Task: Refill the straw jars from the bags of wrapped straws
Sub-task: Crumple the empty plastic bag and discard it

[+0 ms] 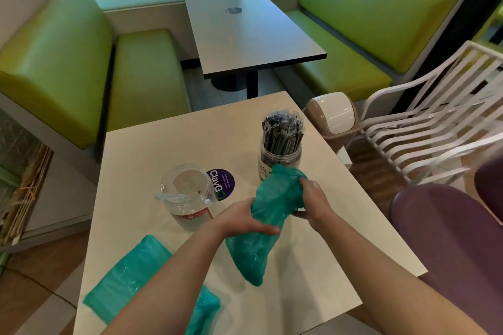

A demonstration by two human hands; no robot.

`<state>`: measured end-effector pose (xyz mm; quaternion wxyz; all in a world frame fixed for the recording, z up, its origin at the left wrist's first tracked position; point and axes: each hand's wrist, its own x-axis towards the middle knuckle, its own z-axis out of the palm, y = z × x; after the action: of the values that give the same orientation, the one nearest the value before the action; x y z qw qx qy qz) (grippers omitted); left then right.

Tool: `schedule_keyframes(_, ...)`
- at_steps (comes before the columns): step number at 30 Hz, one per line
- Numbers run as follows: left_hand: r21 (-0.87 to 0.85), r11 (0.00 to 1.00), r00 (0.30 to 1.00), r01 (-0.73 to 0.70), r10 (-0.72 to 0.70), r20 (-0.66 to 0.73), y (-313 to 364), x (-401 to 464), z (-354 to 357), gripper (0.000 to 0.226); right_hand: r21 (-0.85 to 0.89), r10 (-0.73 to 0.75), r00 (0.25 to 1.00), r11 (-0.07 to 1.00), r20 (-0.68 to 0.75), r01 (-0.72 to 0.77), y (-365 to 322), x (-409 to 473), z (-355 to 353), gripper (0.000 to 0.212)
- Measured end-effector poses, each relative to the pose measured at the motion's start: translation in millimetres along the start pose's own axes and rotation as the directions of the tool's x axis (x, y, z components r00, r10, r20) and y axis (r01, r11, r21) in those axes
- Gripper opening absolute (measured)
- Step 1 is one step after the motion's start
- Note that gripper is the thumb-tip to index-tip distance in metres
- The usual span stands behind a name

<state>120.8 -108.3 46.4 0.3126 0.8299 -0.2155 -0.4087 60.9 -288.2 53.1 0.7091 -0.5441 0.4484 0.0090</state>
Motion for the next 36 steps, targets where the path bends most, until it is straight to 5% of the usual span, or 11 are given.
schedule_keyframes(7,0.097,0.994,0.995,0.048,-0.038,-0.096,-8,13,4,0.050,-0.287,0.042,0.979,0.958,0.201,0.018,8,-4,-6,0.065)
schedule_keyframes(12,0.241,0.962,0.986,0.127,-0.096,-0.135,-19,9,-3,0.049,-0.103,-0.036,0.997,0.994,-0.066,0.029,2,17,-22,0.025)
schedule_keyframes(15,0.320,0.934,0.986,0.157,-0.131,-0.104,-25,5,-4,0.049,-0.294,-0.254,0.943,0.938,-0.217,0.185,-1,20,-26,0.021)
schedule_keyframes(17,0.375,0.918,0.991,0.130,-0.108,-0.081,-24,4,-2,0.048,-0.471,-0.471,0.875,0.800,-0.110,0.372,-1,12,-17,0.017)
schedule_keyframes(19,0.446,0.889,0.994,0.105,-0.075,-0.084,-20,5,0,0.045,-0.583,-0.594,0.783,0.575,0.184,0.574,1,3,-6,0.024)
schedule_keyframes(22,0.509,0.857,0.994,0.077,-0.028,-0.104,-13,9,3,0.044,-0.693,-0.361,0.694,0.157,0.623,0.704,6,-3,7,0.056)
schedule_keyframes(26,0.500,0.861,0.983,0.095,-0.003,-0.181,-15,9,-4,0.034,-0.783,-0.165,0.772,-0.004,0.614,0.622,4,0,6,0.038)
schedule_keyframes(28,0.482,0.863,0.970,0.153,-0.038,-0.238,-22,6,-10,0.029,-0.830,-0.186,0.817,0.013,0.546,0.557,-1,7,-1,0.027)
schedule_keyframes(31,0.450,0.865,0.956,0.223,-0.104,-0.274,-33,3,-14,0.027,-0.840,-0.246,0.879,0.275,0.409,0.468,-6,19,-18,0.019)
schedule_keyframes(36,0.325,0.911,0.948,0.253,-0.166,-0.273,-37,3,-12,0.027,-0.763,-0.328,0.889,0.467,0.320,0.447,-4,22,-21,0.030)
